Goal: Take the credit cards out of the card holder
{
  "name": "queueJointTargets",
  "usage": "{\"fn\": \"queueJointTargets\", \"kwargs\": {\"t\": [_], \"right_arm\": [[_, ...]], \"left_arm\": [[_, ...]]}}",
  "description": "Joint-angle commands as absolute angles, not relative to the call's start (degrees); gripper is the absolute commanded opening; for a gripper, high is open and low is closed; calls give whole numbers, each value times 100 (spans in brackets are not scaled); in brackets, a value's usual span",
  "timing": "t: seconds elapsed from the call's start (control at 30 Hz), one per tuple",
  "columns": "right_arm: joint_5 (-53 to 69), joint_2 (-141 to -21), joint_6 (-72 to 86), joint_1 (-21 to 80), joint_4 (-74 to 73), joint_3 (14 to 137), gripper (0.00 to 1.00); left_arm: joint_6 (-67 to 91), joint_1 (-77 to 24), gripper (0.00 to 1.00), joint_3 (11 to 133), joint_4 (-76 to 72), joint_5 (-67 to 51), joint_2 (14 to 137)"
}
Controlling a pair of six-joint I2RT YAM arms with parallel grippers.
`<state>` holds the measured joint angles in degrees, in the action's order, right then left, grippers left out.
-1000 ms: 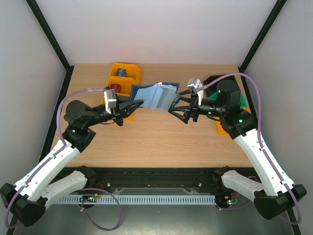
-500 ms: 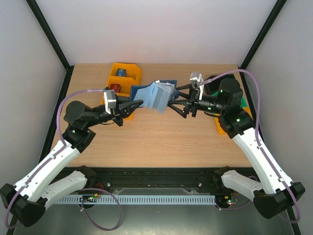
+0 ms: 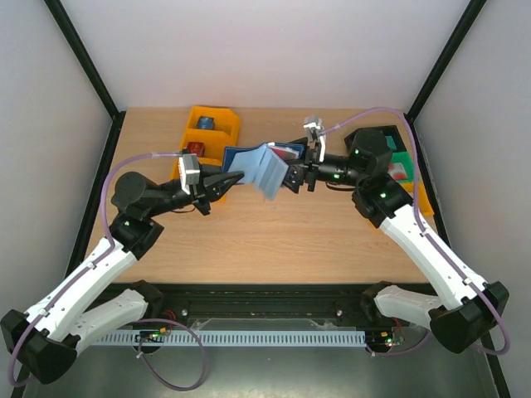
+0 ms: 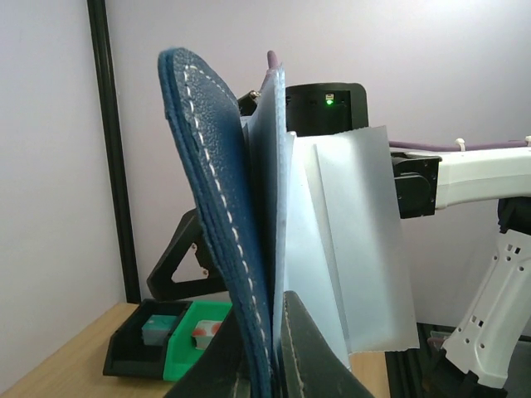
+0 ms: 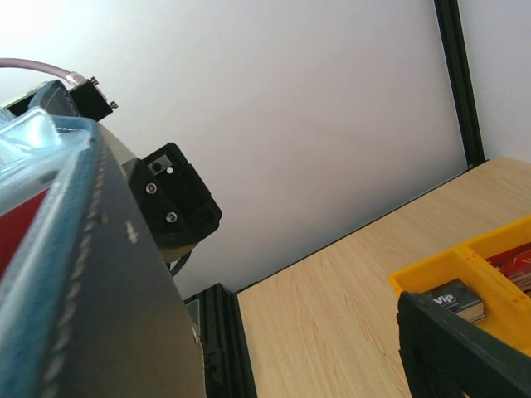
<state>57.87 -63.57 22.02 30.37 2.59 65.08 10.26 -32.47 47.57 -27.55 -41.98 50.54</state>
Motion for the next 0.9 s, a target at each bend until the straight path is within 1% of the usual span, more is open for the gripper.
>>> {"fn": "queueJointTargets", "kwargs": {"t": [0.0, 0.4, 0.53, 0.6, 0.63, 0.77, 0.83, 0.87], "right_arm": [[5702, -6486, 2417, 3216, 676, 6769, 85], [5172, -6771, 2533, 3660, 768, 6977, 86], [5150, -6841, 2544, 3671, 755, 6987, 84], [5168, -6854, 2540, 3674, 751, 6987, 82], [5167, -6848, 2526, 3672, 744, 6987, 78], [5178, -6761, 2396, 3673, 609, 6975, 54], [5154, -6683, 2312, 3666, 562, 6925, 45], [5146, -6647, 2285, 3671, 536, 6911, 43]], "left_arm": [[974, -3252, 2, 4682, -3018, -4178, 4974], [1078, -3273, 2, 4579, -2999, -4062, 4981], [1105, -3286, 2, 4579, -3052, -4103, 4983], [1125, -3287, 2, 4571, -3077, -4134, 4978], [1148, -3287, 2, 4563, -3097, -4143, 4981], [1331, -3261, 2, 4562, -3140, -4085, 4966], [1351, -3246, 2, 4556, -3125, -4087, 4957], [1349, -3245, 2, 4545, -3116, -4087, 4953]]}}
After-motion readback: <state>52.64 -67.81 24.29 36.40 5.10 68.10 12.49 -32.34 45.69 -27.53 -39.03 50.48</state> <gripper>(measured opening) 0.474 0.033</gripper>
